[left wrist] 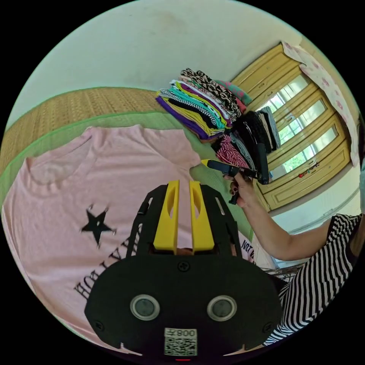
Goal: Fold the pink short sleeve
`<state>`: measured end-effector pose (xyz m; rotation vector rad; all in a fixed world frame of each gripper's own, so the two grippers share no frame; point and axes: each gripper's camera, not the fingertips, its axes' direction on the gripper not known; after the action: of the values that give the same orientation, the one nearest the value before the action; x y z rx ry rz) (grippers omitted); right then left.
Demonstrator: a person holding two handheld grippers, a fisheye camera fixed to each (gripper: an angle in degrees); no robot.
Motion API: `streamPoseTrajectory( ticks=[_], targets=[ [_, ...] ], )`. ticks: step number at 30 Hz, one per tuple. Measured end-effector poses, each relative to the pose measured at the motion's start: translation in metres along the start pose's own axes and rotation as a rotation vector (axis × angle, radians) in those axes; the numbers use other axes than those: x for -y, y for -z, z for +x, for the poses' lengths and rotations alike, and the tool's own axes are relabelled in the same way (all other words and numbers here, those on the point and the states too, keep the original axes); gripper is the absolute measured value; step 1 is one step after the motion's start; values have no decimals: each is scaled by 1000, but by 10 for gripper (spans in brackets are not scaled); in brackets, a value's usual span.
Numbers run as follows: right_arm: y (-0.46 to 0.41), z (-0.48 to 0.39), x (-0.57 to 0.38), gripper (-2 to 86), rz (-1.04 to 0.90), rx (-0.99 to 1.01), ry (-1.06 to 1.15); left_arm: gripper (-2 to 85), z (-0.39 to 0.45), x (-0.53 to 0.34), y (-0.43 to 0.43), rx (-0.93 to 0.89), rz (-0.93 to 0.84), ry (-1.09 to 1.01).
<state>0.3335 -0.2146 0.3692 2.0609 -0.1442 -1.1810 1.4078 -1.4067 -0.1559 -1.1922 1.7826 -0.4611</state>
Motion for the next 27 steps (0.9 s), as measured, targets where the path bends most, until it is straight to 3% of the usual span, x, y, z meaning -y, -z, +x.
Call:
streamPoseTrajectory(
  ticks=[8,13,22,27],
  targets=[
    [-31,-16,11,61,-2,-95,18,76,33,215,-59,1,-102,-122],
    [-40,-24,16,57,4,-134,23,88,55,326,-86,134,-180,-161],
    [-53,-24,23,40,10,-129,27,32,73,412,-98,402,-266,-216],
    [-58,-13,28,26,14,-68,8,19,51,434,-56,295,-180,-162]
  ],
)
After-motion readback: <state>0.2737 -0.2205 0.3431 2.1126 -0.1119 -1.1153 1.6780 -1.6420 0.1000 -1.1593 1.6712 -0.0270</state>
